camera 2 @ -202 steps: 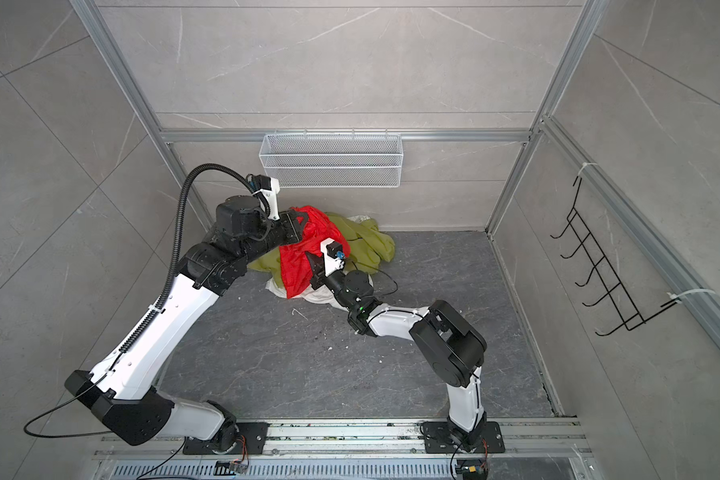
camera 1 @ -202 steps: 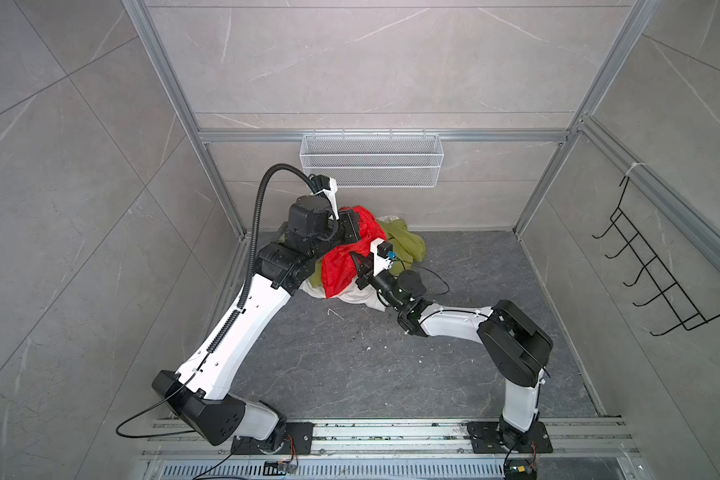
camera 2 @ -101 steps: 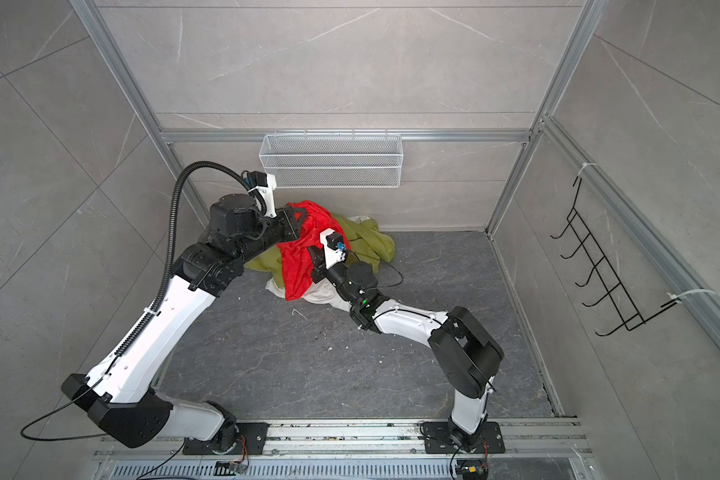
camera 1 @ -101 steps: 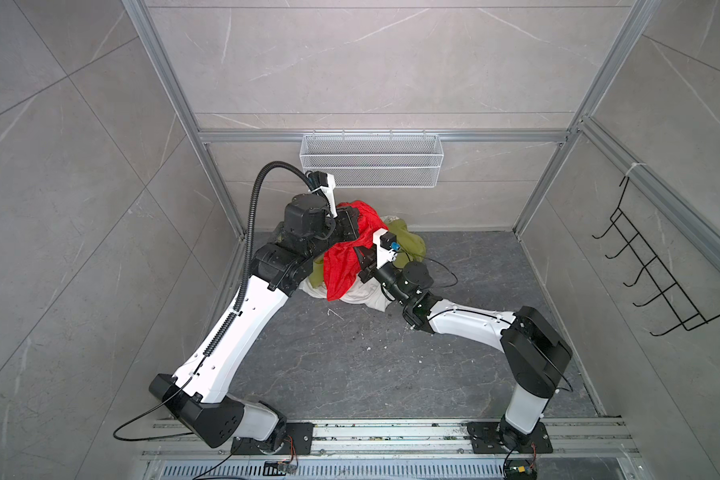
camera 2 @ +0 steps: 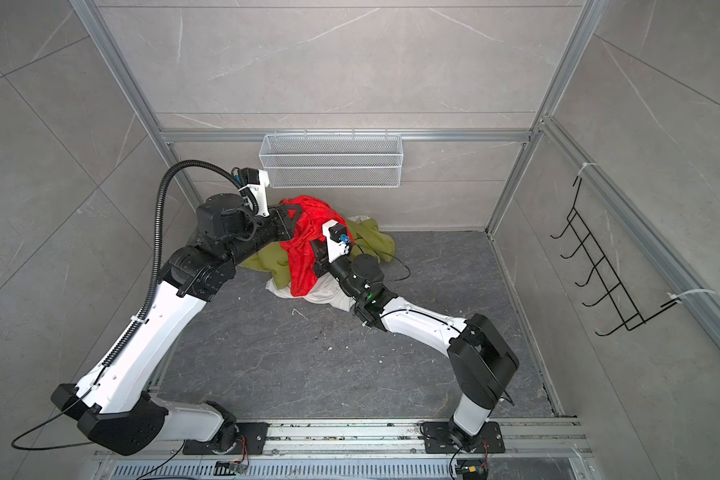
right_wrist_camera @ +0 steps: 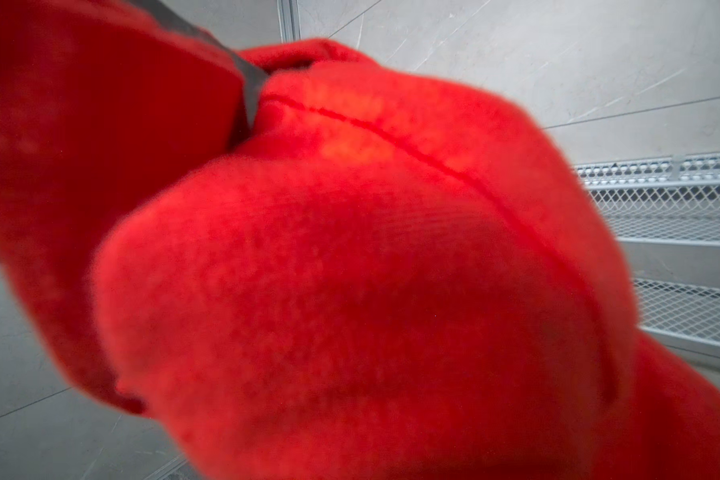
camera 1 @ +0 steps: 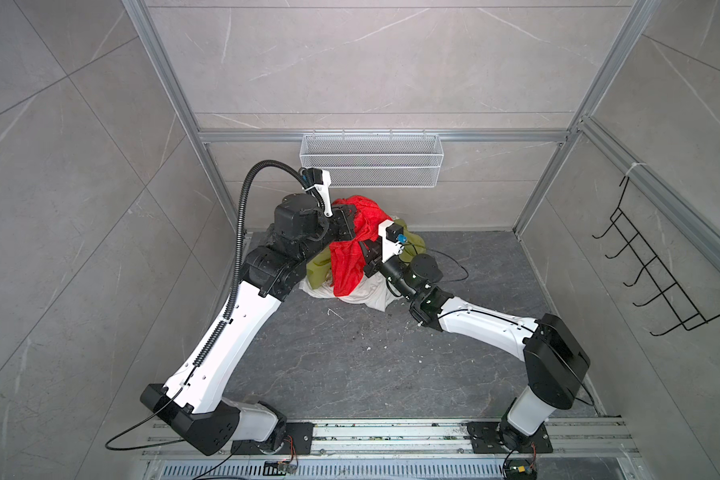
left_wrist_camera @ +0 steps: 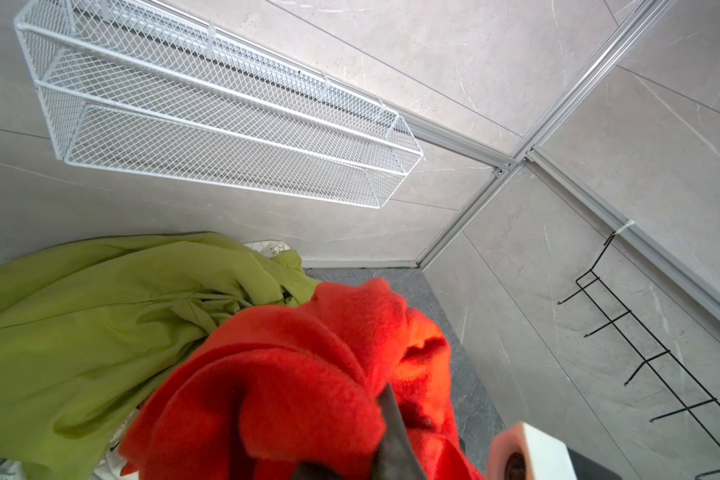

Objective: Pick out a specific cloth from the pile
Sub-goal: 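Lift the red cloth higher with both grippers, pulling it clear of the pile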

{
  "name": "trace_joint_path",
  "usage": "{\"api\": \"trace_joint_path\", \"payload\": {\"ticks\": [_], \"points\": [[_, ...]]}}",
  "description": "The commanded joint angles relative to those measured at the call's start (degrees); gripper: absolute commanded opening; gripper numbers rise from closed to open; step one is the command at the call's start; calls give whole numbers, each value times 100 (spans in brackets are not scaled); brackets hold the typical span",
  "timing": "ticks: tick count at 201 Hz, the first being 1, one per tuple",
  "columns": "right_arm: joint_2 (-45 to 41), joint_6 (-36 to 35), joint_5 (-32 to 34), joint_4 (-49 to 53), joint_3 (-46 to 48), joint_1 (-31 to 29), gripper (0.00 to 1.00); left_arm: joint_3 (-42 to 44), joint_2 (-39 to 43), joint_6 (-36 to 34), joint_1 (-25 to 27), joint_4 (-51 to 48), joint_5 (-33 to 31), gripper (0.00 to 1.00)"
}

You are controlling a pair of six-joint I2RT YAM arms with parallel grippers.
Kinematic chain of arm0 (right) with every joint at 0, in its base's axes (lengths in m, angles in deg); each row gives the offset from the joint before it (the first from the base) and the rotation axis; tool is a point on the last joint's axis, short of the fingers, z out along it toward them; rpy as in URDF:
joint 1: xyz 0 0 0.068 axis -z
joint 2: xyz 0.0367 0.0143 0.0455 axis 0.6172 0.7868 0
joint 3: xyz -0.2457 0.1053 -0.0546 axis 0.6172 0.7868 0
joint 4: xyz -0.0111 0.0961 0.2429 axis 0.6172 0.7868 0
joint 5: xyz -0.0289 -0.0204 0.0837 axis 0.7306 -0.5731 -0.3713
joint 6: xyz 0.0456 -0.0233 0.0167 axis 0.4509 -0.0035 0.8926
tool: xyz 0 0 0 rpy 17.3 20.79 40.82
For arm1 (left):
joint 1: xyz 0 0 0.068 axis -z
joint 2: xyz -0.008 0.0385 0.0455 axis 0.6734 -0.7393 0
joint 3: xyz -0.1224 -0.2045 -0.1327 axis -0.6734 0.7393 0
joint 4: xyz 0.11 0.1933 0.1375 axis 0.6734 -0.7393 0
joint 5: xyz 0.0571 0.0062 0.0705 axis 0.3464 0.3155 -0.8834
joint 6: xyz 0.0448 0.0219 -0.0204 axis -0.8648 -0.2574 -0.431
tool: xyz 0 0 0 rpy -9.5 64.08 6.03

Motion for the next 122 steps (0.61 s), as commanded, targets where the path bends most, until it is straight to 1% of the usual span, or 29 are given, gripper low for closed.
{"api": "trace_joint_path", "payload": {"ticks": [1, 51, 122], "points": [[-378, -101, 20, -2, -279, -51, 0, -306, 232, -219, 16, 358, 123, 0], [-605, -177, 2, 378, -406, -54, 0, -547, 197, -279, 12, 296, 145, 0], [-999, -266, -73, 901, -632, -71, 0, -838, 194, -242, 20, 226, 365, 0]]}}
